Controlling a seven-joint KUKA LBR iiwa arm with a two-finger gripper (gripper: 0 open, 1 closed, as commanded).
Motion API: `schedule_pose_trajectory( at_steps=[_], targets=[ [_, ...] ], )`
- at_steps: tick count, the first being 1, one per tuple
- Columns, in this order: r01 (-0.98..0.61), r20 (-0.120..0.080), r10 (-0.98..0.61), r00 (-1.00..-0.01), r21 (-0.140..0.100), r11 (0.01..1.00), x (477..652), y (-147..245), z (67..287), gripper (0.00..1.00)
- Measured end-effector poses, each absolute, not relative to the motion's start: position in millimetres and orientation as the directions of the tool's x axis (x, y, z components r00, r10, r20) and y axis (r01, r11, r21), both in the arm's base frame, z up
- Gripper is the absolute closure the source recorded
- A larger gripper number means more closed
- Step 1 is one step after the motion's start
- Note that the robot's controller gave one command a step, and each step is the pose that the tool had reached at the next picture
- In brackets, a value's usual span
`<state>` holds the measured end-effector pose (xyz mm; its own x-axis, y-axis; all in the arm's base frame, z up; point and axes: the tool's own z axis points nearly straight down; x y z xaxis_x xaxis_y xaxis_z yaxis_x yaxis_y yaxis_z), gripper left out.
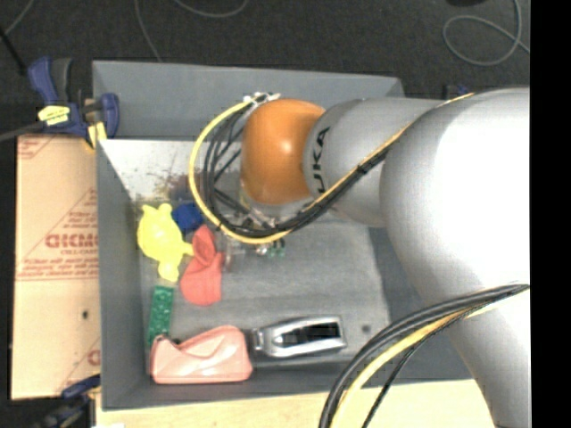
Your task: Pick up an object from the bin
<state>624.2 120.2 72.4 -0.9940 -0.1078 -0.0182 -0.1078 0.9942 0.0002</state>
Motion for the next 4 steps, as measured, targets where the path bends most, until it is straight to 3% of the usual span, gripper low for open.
schedule_pose_trajectory(
  at_steps=[1, 2, 3, 4],
  targets=[
    [-0.108, -0.018, -0.108, -0.994, 0.0, 0.994, 624.2, 120, 72, 1.0],
    [-0.105, -0.009, -0.105, -0.994, -0.001, 0.995, 620.4, 118, 115, 1.0],
    [-0.108, -0.03, -0.108, -0.994, 0.0, 0.994, 630.8, 121, 141, 1.0],
    [-0.116, -0.015, -0.116, -0.993, -0.001, 0.993, 626.6, 125, 115, 1.0]
  ],
)
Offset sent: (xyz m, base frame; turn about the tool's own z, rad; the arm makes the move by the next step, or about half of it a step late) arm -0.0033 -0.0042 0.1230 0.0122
